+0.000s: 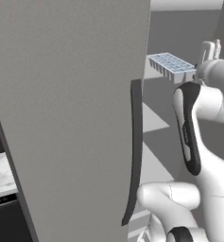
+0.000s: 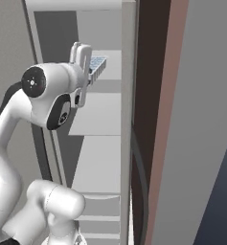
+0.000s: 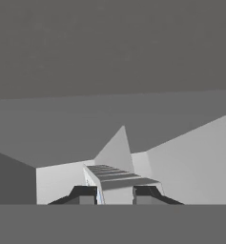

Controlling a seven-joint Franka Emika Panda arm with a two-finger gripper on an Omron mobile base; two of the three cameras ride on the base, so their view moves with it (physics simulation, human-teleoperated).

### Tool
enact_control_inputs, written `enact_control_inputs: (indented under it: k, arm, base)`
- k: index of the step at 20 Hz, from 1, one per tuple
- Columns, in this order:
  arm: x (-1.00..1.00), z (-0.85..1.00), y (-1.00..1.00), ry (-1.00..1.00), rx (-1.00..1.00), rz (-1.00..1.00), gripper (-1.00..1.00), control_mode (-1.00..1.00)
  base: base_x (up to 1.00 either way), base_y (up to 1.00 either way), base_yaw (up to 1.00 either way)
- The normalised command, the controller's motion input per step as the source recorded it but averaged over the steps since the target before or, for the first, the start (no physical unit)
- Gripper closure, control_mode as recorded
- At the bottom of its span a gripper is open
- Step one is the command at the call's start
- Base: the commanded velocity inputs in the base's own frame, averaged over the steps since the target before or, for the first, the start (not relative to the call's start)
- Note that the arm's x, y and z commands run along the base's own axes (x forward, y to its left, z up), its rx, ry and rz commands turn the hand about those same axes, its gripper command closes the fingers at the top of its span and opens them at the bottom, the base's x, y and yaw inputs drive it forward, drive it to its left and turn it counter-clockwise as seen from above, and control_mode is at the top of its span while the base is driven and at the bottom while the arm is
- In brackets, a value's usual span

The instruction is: The ice cube tray has been filled with water. Take the tray and place it in the freezer to make ice. Close the freezer door after placing the tray.

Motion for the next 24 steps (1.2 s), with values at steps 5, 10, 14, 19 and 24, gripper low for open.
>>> enact_control_inputs:
  k: [5, 10, 14, 19, 24]
  arm:
    - [0.29, 0.00, 0.00, 0.00, 0.00, 0.00, 1.00, -1.00]
    - [0.30, 0.00, 0.00, 0.00, 0.00, 0.01, 1.00, -1.00]
    - [0.33, 0.00, 0.02, 0.00, 0.00, 0.02, 1.00, -1.00]
    - [0.36, 0.00, 0.02, 0.00, 0.00, 0.05, 1.00, -1.00]
    - [0.37, 0.00, 0.00, 0.00, 0.00, 0.05, 1.00, -1.00]
  base:
    - [0.00, 0.00, 0.00]
    - [0.00, 0.00, 0.00]
    - [0.00, 0.00, 0.00]
    - [0.00, 0.00, 0.00]
    - [0.00, 0.00, 0.00]
